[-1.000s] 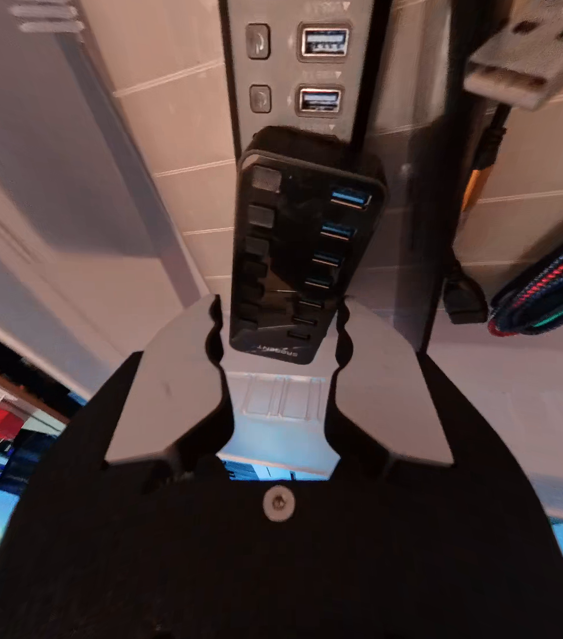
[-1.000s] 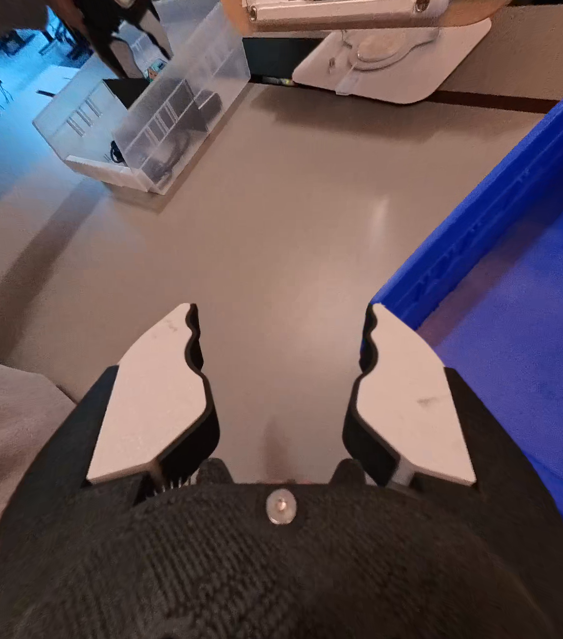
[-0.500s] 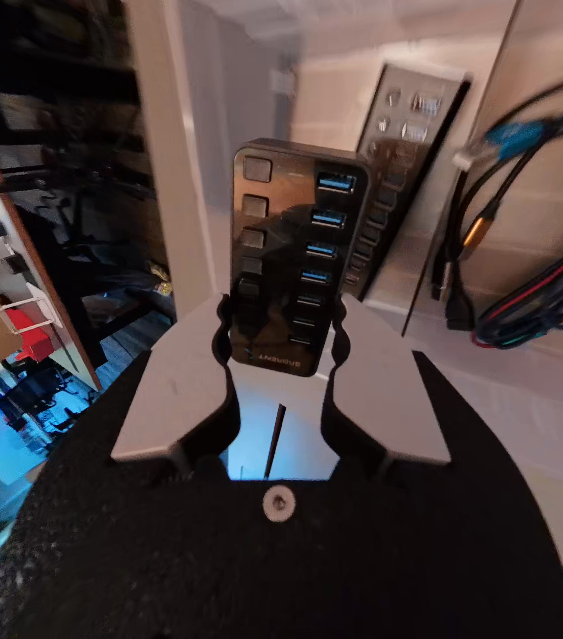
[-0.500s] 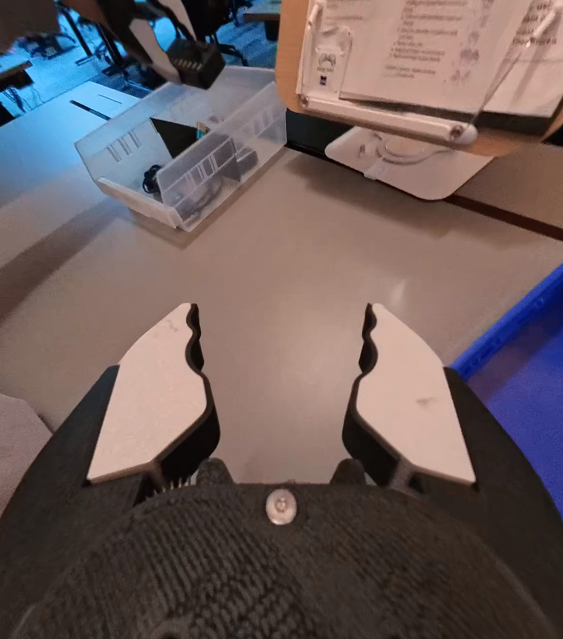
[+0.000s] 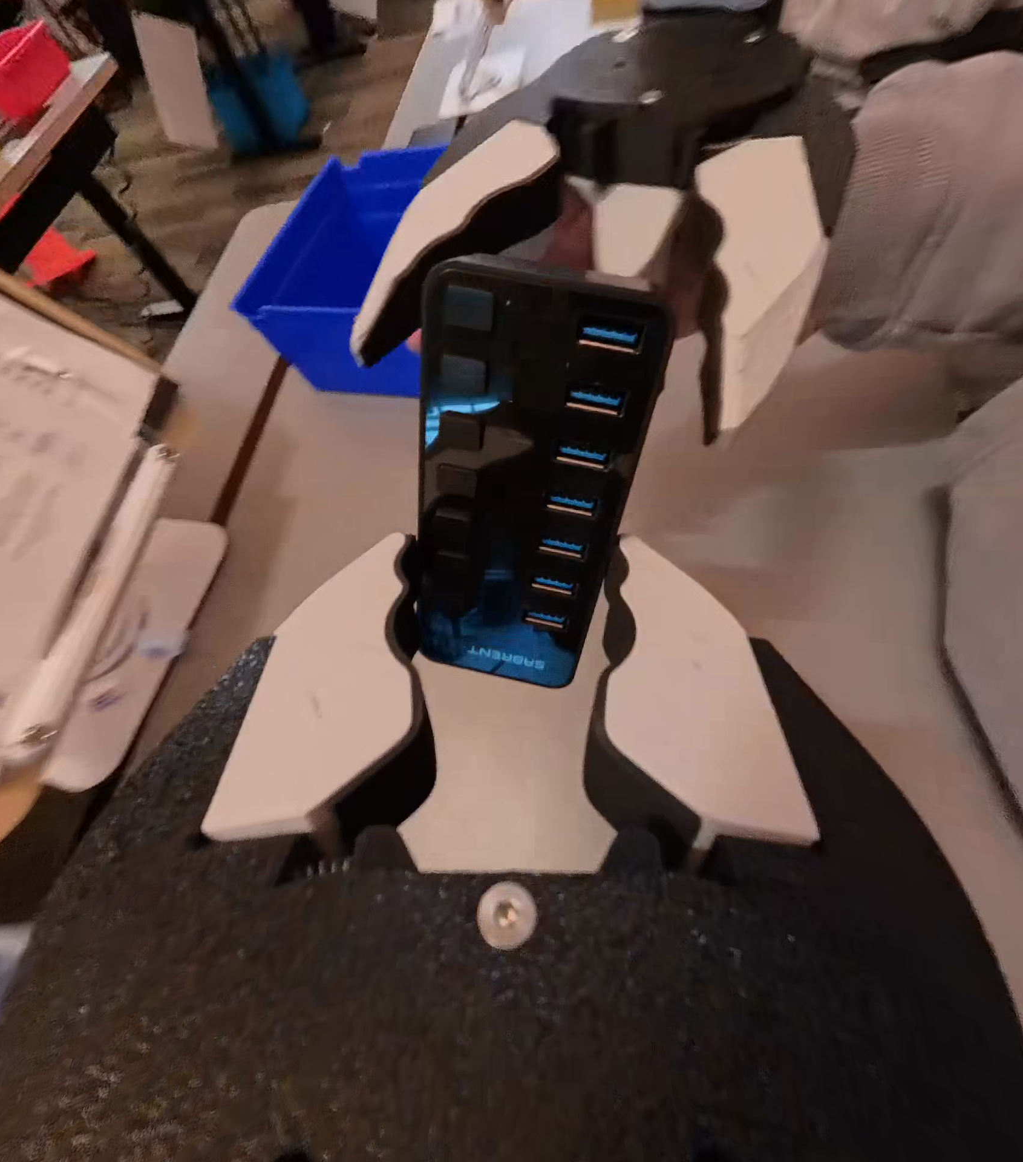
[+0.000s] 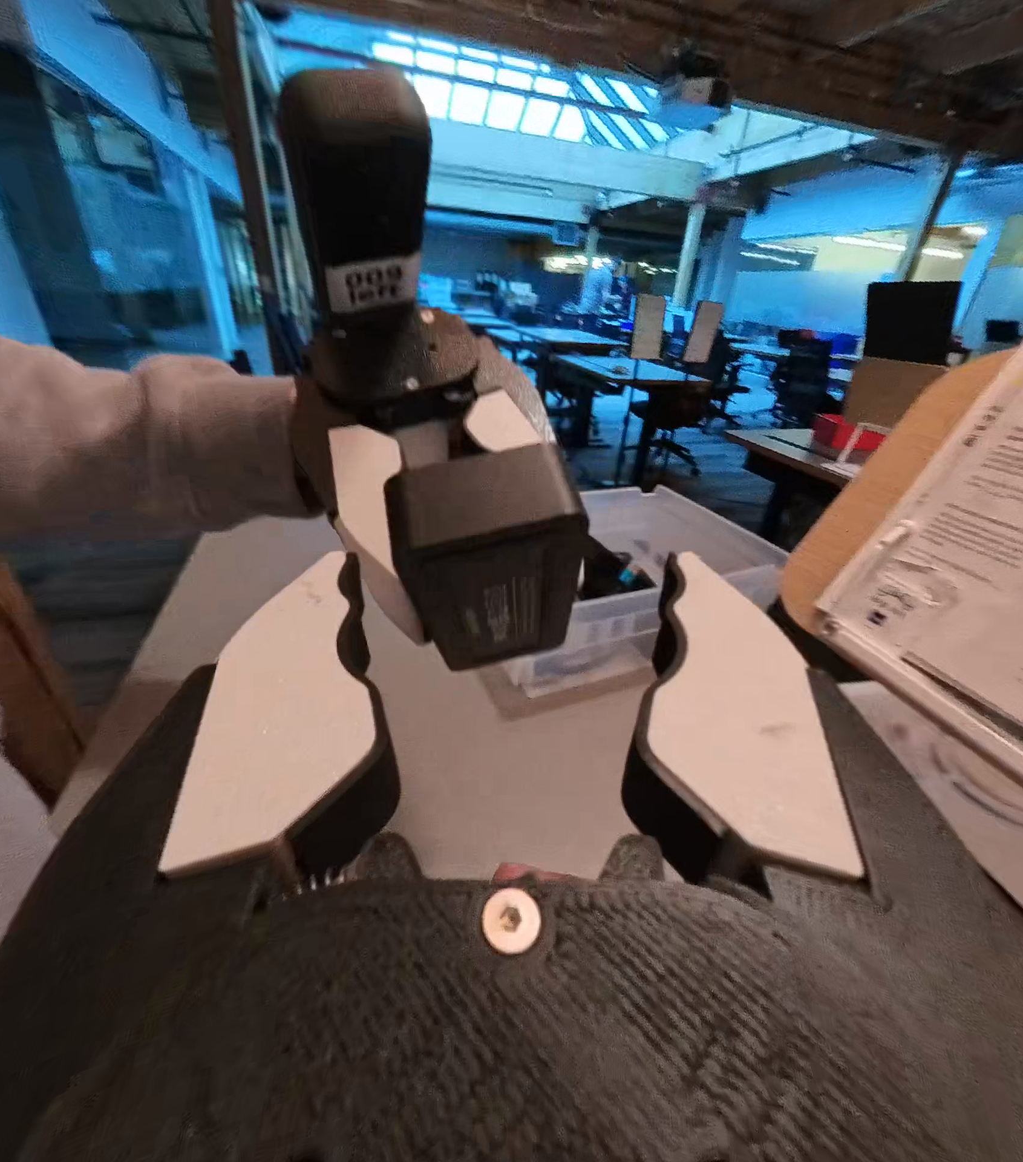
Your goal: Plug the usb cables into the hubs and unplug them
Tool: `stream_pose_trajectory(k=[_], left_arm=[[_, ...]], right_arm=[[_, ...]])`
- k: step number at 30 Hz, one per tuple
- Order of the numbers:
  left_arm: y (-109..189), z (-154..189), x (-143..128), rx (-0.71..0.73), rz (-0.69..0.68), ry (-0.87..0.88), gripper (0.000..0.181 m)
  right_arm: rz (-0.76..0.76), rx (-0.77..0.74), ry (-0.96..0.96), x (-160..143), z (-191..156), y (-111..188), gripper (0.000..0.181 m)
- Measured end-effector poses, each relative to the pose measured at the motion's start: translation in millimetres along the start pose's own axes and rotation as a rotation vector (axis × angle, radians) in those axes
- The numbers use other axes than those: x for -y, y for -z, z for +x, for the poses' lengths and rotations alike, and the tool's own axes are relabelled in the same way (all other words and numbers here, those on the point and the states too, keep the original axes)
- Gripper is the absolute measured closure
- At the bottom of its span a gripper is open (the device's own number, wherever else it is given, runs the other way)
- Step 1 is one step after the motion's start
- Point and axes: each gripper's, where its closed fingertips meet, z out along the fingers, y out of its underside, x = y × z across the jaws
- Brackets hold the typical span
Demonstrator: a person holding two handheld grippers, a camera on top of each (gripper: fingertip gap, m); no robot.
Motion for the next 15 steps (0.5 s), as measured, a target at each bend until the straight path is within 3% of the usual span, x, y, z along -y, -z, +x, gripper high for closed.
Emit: stream_pose_trajectory(k=[2,6,9,11,13,15], left_arm=[[-12,18,-2,-0.023,0.048,0.018,0.125],[-28,39,-9,-0.034,0.096,0.071,0.125],[-30,44,3,-0.025,0.206,0.141,0.123],[-23,34,18,0.016,0.368,0.346,0.113],[-19,19,19,0.02,0.518,0.723,0.101],[-25,21,11,-0.096,0.651,1.119,0.088]], right_arm=[[0.035,0.106,-0.008,-3,-21,6,0.118],[-0.031,0.142,0.007,-21,-37,20,0.122],[-0.009,0.127,0.019,-18,-40,29,0.122],[0.065,0.071,0.025,-5,-32,39,0.121],[0.154,0.01,0.04,13,-22,54,0.122],[0.234,-0.042,0.059,26,-14,68,0.122]])
